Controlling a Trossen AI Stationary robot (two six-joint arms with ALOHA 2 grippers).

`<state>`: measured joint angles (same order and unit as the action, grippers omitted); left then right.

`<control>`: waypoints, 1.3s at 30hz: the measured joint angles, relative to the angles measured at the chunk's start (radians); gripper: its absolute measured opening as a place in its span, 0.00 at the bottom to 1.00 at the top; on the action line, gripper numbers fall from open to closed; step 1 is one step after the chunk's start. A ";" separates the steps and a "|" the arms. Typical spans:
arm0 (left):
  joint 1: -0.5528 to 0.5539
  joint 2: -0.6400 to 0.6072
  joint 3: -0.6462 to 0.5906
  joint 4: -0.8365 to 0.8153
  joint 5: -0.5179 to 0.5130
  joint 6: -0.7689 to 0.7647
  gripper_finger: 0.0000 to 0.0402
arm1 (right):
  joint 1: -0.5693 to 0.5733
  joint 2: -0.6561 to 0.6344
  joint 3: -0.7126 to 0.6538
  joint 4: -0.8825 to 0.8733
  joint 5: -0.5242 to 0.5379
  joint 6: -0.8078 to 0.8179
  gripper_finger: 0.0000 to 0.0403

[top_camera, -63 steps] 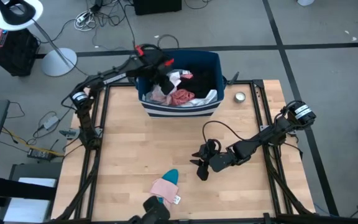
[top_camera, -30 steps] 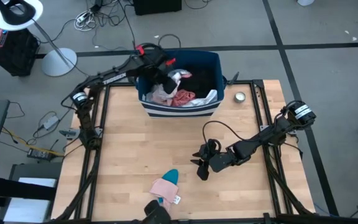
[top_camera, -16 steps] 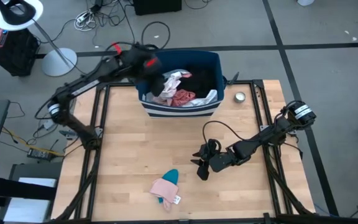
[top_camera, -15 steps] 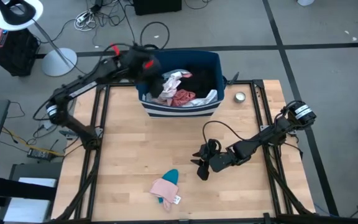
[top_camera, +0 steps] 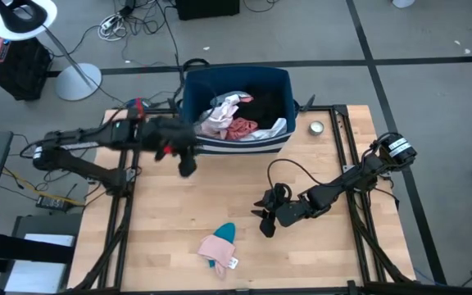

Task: Sort clothes
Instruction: Put the pink sock into the blue laundry bin

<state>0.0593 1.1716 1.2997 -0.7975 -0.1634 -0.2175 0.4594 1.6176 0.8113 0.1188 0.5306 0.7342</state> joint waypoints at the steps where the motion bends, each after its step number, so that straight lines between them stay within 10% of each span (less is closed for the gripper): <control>1: -0.031 -0.018 -0.034 0.029 0.000 -0.014 0.26 | 0.000 0.000 0.000 0.000 0.000 0.005 0.34; 18: -0.476 0.013 -0.448 0.433 -0.035 -0.236 0.26 | 0.000 0.000 0.000 0.003 0.004 0.022 0.34; 39: -0.644 0.375 -0.480 0.652 -0.021 -0.425 0.26 | -0.001 0.000 0.000 0.032 0.004 0.032 0.34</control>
<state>-0.5847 1.5464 0.8199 -0.1457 -0.1845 -0.6425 0.4587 1.6176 0.8116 0.1513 0.5346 0.7662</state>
